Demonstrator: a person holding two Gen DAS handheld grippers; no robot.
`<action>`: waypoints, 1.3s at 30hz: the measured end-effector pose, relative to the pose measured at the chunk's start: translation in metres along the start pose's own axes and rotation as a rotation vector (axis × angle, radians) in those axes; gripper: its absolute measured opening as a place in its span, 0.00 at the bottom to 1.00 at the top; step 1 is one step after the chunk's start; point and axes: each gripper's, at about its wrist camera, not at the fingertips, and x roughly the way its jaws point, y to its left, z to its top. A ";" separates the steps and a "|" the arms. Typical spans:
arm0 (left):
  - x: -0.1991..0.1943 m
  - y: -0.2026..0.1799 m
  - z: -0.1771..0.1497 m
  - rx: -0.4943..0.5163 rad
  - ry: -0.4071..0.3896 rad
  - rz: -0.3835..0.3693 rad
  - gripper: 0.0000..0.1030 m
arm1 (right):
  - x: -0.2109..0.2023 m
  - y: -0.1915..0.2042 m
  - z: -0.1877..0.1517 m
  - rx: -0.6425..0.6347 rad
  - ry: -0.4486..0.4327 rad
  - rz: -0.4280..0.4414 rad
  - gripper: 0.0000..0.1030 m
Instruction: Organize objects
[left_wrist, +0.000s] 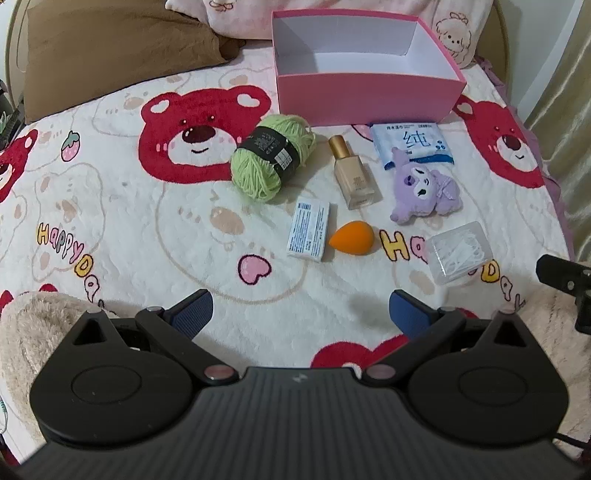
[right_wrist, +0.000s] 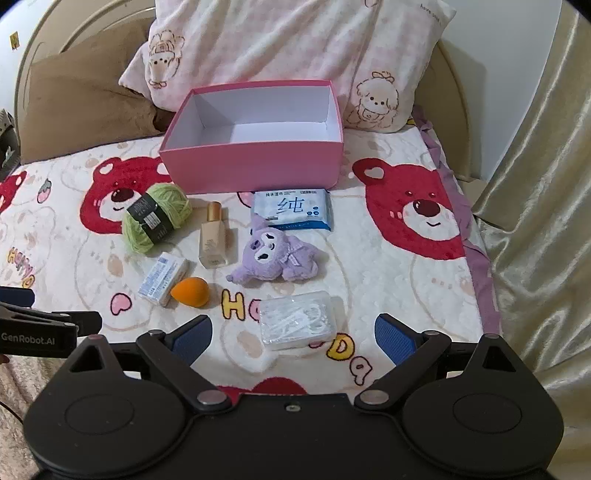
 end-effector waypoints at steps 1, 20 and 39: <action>0.000 0.000 -0.001 0.000 0.002 0.003 1.00 | 0.001 0.000 0.000 -0.002 0.003 -0.003 0.94; -0.008 -0.006 -0.005 -0.015 0.002 -0.013 1.00 | -0.002 -0.006 0.000 0.033 -0.020 -0.005 0.94; -0.002 -0.009 -0.004 -0.021 0.019 0.000 1.00 | 0.001 -0.011 -0.001 0.046 -0.022 -0.029 0.94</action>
